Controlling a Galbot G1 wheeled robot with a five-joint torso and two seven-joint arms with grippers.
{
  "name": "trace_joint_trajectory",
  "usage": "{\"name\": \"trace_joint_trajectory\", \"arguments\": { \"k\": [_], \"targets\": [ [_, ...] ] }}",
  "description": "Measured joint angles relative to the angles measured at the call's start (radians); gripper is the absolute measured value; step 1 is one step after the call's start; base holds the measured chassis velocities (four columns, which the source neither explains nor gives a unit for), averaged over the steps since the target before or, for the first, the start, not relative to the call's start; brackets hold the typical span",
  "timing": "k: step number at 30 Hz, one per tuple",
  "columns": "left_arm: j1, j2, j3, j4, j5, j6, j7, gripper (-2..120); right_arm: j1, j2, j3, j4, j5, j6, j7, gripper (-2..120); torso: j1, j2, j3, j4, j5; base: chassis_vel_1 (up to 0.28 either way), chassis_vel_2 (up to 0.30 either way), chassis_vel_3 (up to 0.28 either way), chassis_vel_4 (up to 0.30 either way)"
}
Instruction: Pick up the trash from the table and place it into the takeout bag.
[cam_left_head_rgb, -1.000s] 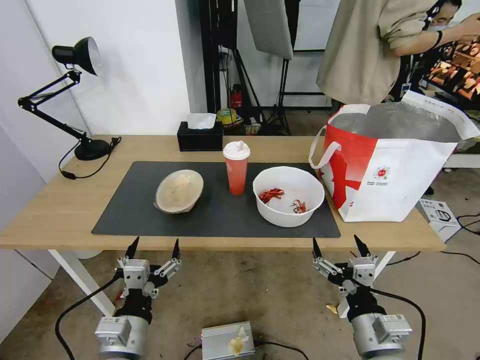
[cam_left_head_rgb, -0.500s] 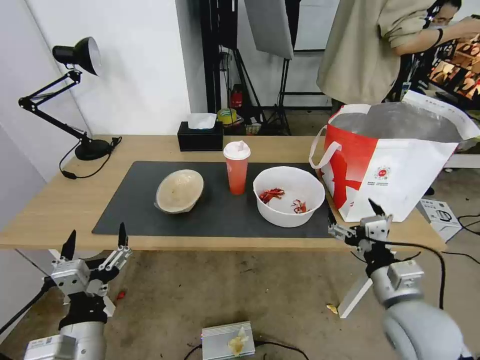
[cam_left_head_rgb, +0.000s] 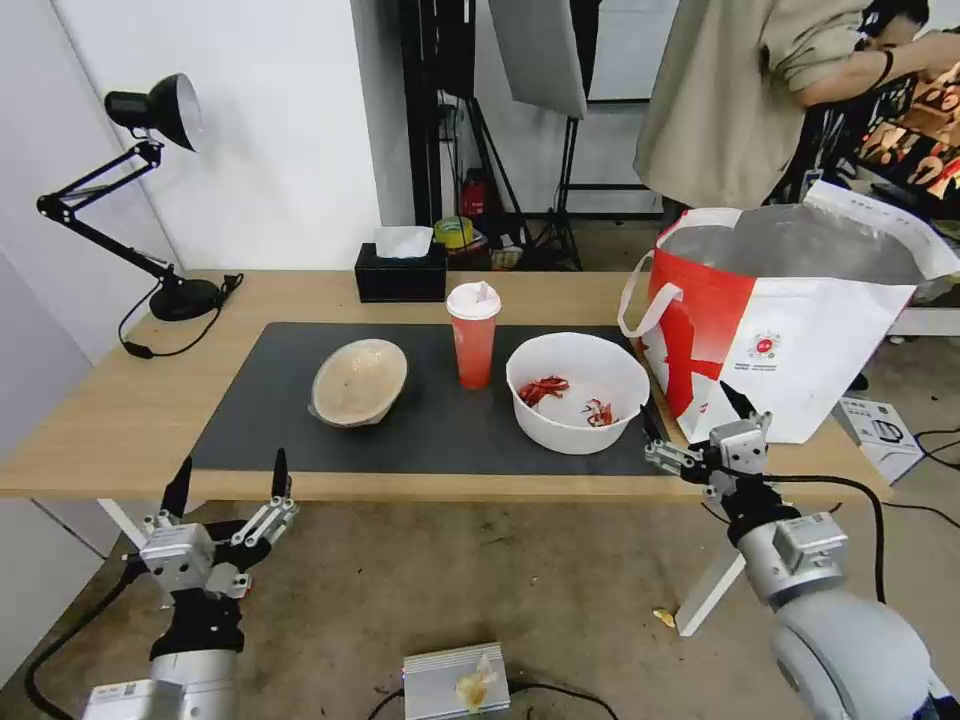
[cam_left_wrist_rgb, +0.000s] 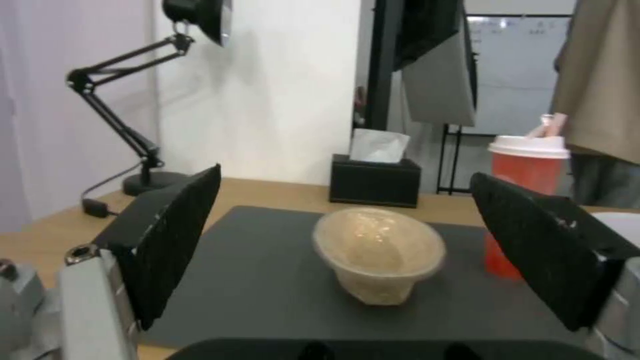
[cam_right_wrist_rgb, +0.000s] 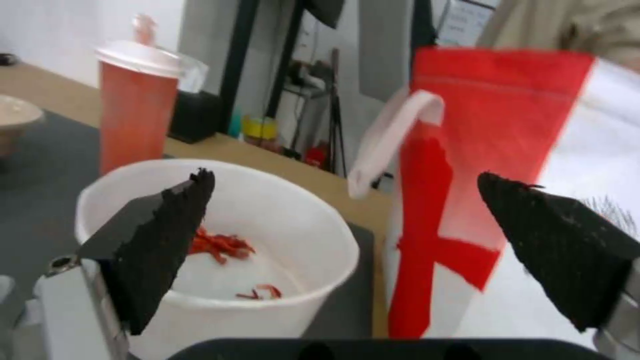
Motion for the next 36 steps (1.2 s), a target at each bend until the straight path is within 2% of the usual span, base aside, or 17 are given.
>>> {"name": "trace_joint_trajectory", "arguments": {
  "k": [3, 4, 7, 9, 11, 13, 16, 17, 20, 21, 22, 26, 27, 31, 36],
  "targets": [
    [-0.001, -0.002, 0.015, 0.010, 0.010, -0.008, 0.008, 100, 0.028, -0.062, -0.016, 0.007, 0.031, -0.007, -0.038, 100, 0.000, 0.000, 0.000, 0.0000, -0.0001, 0.000, 0.000, 0.000, 0.000],
    [-0.001, -0.002, 0.015, 0.010, 0.010, -0.008, 0.008, 100, 0.028, -0.062, -0.016, 0.007, 0.031, -0.007, -0.038, 100, 0.000, 0.000, 0.000, 0.0000, -0.0001, 0.000, 0.000, 0.000, 0.000],
    [-0.006, -0.008, 0.023, 0.019, 0.020, -0.012, 0.021, 100, 0.104, -0.155, -0.058, 0.007, 0.106, -0.035, -0.070, 100, 0.000, 0.000, 0.000, 0.0002, 0.0000, 0.000, 0.000, 0.000, 0.000],
    [-0.008, -0.009, 0.024, 0.021, 0.021, -0.014, 0.024, 100, 0.121, -0.171, -0.067, 0.005, 0.120, -0.040, -0.076, 100, 0.000, 0.000, 0.000, 0.0001, -0.0002, 0.000, 0.000, 0.000, 0.000],
    [-0.013, -0.016, 0.031, 0.032, 0.028, -0.019, 0.030, 100, 0.206, -0.244, -0.125, -0.008, 0.195, -0.060, -0.082, 100, 0.000, 0.000, 0.000, 0.0003, 0.0000, 0.000, 0.000, 0.000, 0.000],
    [-0.014, -0.019, 0.033, 0.036, 0.030, -0.021, 0.032, 100, 0.235, -0.265, -0.148, -0.016, 0.217, -0.064, -0.083, 100, 0.000, 0.000, 0.000, 0.0002, -0.0003, 0.000, 0.000, 0.000, 0.000],
    [-0.020, -0.033, 0.037, 0.050, 0.037, -0.029, 0.038, 100, 0.378, -0.338, -0.256, -0.056, 0.310, -0.077, -0.089, 100, 0.000, 0.000, 0.000, 0.0001, 0.0000, 0.000, 0.000, 0.000, 0.000],
    [-0.020, -0.033, 0.037, 0.050, 0.037, -0.029, 0.038, 100, 0.378, -0.338, -0.256, -0.056, 0.310, -0.077, -0.089, 100, 0.000, 0.000, 0.000, 0.0001, 0.0000, 0.000, 0.000, 0.000, 0.000],
    [-0.019, -0.042, 0.035, 0.058, 0.037, -0.033, 0.045, 100, 0.507, -0.373, -0.342, -0.087, 0.381, -0.101, -0.089, 100, 0.000, 0.000, 0.000, 0.0003, -0.0001, 0.000, 0.000, 0.000, 0.000],
    [-0.014, -0.044, 0.034, 0.062, 0.036, -0.036, 0.052, 100, 0.582, -0.391, -0.399, -0.109, 0.426, -0.117, -0.085, 100, 0.000, 0.000, 0.000, 0.0003, -0.0001, 0.000, 0.000, 0.000, 0.000],
    [-0.014, -0.044, 0.034, 0.062, 0.036, -0.036, 0.052, 100, 0.582, -0.391, -0.399, -0.109, 0.426, -0.117, -0.085, 100, 0.000, 0.000, 0.000, 0.0003, -0.0001, 0.000, 0.000, 0.000, 0.000],
    [0.002, -0.039, 0.030, 0.085, 0.033, -0.064, 0.068, 100, 0.741, -0.439, -0.557, -0.158, 0.519, -0.150, -0.079, 100, 0.000, 0.000, 0.000, 0.0002, -0.0001, 0.000, 0.000, 0.000, 0.000],
    [0.002, -0.039, 0.030, 0.085, 0.033, -0.064, 0.068, 100, 0.741, -0.439, -0.557, -0.158, 0.519, -0.150, -0.079, 100, 0.000, 0.000, 0.000, 0.0002, -0.0001, 0.000, 0.000, 0.000, 0.000],
    [0.011, -0.027, 0.030, 0.098, 0.033, -0.079, 0.080, 100, 0.886, -0.476, -0.688, -0.175, 0.637, -0.190, -0.071, 100, 0.000, 0.000, 0.000, 0.0001, -0.0001, 0.000, 0.000, 0.000, 0.000],
    [0.011, -0.014, 0.035, 0.100, 0.032, -0.080, 0.085, 100, 1.006, -0.497, -0.769, -0.189, 0.770, -0.262, -0.074, 100, 0.000, 0.000, 0.000, 0.0003, -0.0003, 0.000, 0.000, 0.000, 0.000]
  ]
}}
